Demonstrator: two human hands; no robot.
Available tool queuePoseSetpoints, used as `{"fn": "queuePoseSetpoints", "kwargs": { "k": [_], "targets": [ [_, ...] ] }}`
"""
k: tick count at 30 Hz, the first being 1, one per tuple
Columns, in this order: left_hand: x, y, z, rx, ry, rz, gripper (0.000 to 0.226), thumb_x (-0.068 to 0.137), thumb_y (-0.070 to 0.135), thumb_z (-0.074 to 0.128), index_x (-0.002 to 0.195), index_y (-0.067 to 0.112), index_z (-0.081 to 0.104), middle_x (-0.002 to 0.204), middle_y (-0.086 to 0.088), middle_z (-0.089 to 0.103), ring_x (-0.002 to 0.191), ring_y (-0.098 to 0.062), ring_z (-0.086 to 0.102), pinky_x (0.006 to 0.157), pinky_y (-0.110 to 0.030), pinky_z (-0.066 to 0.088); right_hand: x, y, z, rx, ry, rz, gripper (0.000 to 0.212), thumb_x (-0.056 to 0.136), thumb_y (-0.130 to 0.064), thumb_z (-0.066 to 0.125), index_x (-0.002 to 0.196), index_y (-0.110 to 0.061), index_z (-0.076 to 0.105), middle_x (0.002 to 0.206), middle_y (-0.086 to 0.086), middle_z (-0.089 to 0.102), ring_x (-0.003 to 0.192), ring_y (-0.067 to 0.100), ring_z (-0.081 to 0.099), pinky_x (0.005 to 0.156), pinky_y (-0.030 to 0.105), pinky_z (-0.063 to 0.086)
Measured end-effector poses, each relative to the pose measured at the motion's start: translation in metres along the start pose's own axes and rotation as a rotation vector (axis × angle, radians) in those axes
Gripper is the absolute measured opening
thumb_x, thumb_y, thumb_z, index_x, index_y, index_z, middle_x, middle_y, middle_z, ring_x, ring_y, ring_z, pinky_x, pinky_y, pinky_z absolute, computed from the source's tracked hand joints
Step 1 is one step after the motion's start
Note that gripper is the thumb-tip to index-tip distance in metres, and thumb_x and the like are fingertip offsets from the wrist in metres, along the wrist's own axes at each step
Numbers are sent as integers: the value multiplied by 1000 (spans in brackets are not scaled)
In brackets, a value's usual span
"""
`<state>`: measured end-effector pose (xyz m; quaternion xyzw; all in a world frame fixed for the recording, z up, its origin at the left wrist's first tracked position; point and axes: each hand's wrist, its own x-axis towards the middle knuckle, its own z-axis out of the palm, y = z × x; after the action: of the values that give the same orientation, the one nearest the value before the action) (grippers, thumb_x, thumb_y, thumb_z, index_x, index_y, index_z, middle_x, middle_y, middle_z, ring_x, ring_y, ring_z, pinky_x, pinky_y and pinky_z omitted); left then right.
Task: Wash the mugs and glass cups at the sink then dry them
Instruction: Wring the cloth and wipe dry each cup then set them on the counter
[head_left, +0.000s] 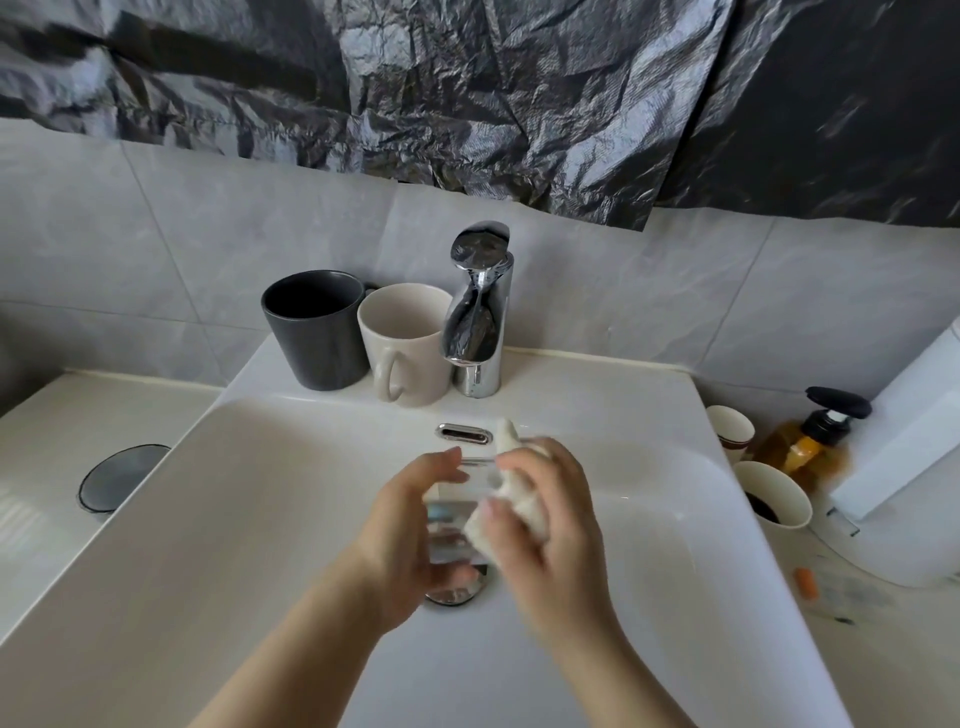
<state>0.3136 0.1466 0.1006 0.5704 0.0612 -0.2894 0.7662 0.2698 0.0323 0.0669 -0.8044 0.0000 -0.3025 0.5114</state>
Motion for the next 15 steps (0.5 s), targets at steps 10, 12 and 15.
{"fn": "queuePoseSetpoints", "kwargs": {
  "k": [10, 12, 15],
  "targets": [
    [4, -15, 5, 17, -17, 34, 26, 72, 42, 64, 89, 22, 58, 75, -3, 58, 57, -20, 59, 50, -27, 42, 3, -6, -7, 217, 17, 350, 22, 76, -43, 51, 92, -29, 54, 100, -12, 58, 97, 14, 56, 78, 22, 46],
    [2, -12, 4, -179, -83, -241, 30, 76, 43, 59, 85, 14, 59, 62, -6, 57, 48, -21, 55, 48, -23, 40, -2, -2, -4, -147, -33, -22, 23, 72, -43, 48, 94, -36, 50, 108, -21, 51, 105, 6, 47, 84, 11, 38],
    [3, -10, 3, -54, -71, -105, 31, 66, 42, 63, 84, 17, 60, 68, -7, 57, 53, -24, 56, 48, -25, 40, -1, -6, -5, -8, -8, 103, 22, 72, -44, 49, 92, -38, 51, 100, -22, 54, 98, 8, 52, 84, 15, 41]
  ]
}}
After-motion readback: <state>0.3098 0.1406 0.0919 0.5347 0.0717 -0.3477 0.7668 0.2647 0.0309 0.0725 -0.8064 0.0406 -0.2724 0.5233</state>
